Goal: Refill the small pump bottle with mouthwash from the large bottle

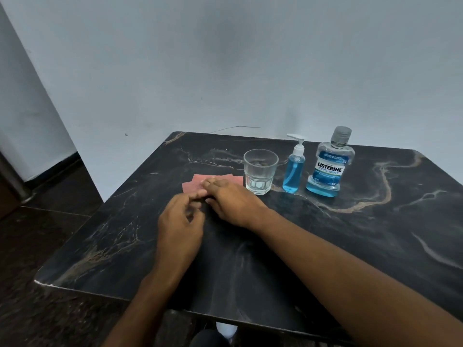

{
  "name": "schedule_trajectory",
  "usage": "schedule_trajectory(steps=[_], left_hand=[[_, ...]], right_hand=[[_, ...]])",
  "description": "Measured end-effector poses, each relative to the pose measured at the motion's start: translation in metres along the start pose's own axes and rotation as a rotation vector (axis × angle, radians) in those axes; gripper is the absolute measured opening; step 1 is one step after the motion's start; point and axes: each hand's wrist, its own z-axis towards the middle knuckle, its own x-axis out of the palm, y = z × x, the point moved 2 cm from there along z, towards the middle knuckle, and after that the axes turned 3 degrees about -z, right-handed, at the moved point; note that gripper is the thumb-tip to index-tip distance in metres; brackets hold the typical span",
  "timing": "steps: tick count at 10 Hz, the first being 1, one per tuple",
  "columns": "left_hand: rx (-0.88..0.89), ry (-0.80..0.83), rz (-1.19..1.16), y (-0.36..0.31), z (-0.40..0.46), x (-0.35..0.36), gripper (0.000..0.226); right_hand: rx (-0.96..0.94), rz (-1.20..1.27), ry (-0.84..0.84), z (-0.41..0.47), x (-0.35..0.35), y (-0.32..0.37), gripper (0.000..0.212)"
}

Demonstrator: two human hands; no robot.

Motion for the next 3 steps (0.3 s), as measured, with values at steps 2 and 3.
schedule_trajectory(steps=[2, 3], left_hand=[[0.246, -0.069, 0.063, -0.044, 0.025, 0.008, 0.036], [0.455, -0.072, 0.154, -0.063, 0.029, 0.028, 0.03]], right_hand=[[0.024, -0.11, -0.317, -0.045, -0.093, -0.016, 0.029], [0.18, -0.172, -0.554, -0.079, -0.125, -0.046, 0.03]])
